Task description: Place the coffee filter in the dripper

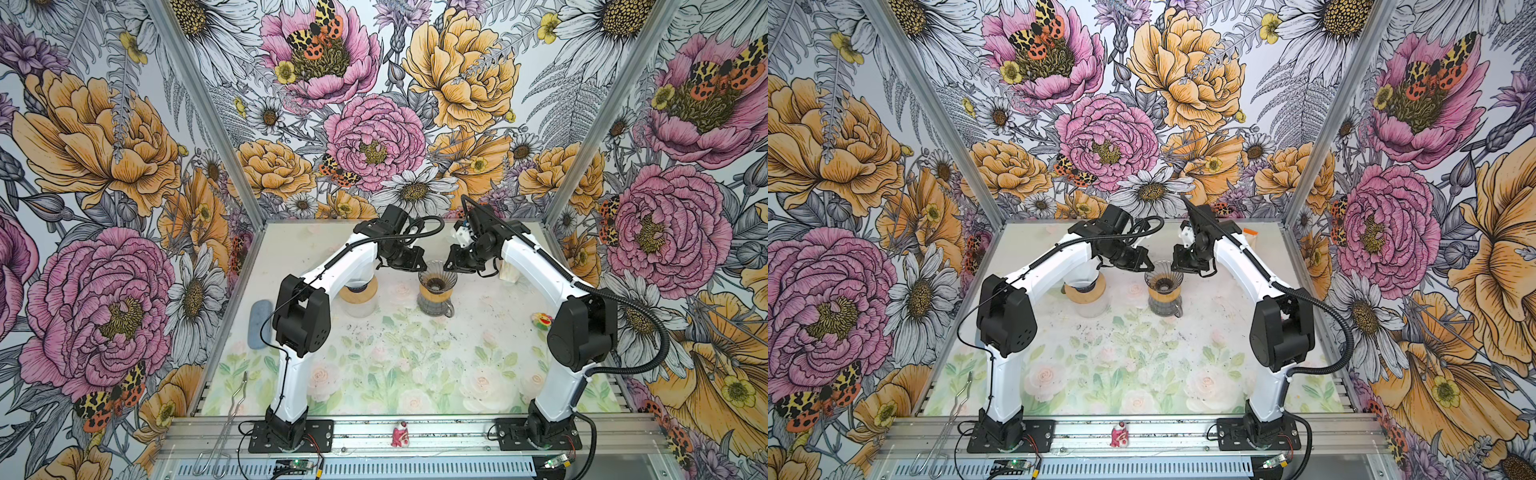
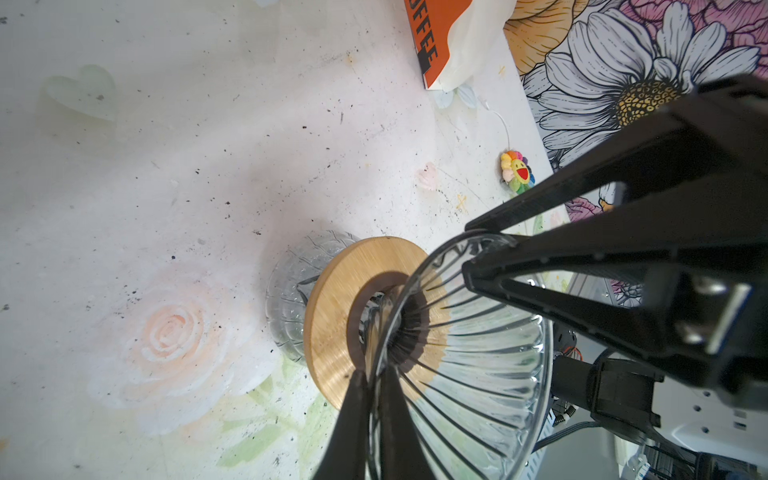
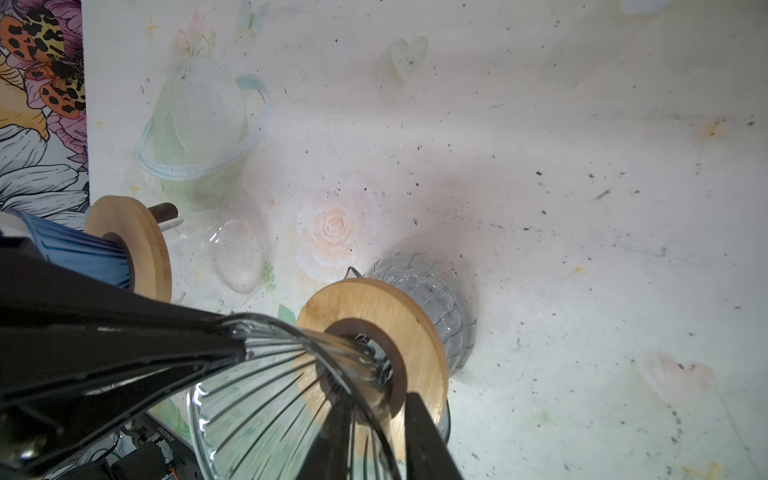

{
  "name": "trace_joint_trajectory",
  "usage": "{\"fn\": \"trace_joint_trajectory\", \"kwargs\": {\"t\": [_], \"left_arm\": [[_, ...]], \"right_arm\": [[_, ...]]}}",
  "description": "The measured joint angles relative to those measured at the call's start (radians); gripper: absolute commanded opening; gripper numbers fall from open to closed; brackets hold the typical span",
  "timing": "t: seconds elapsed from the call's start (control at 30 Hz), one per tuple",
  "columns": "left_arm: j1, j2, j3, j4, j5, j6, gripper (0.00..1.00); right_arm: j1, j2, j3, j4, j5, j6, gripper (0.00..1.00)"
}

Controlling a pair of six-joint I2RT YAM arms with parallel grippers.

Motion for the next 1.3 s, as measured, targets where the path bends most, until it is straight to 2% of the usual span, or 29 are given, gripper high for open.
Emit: {"fn": "trace_joint_trajectory", "kwargs": {"t": [0.33,0.63,0.97,1.3], "left_arm": [[0.000,0.001,0.002,-0.002,0.000,0.000,0.08],[-0.001,0.001,0.005,-0.005,-0.001,0.001,0.08],[-0.001,0.001,0.006,-0.011,-0.010,0.004,0.09],[0.000,0.010,0.026,-0.027,-0.016,0.008,0.09]], "right_arm": [[0.000,-0.038,0.005,-0.076,0.053,0.003,0.18],[0.005,-0.047,0.005,-0.094,0.056,0.006,0.15],[0.009,-0.048,0.007,-0.096,0.060,0.013,0.06],[0.008,-0.049,0.008,-0.097,0.060,0.016,0.04]]}}
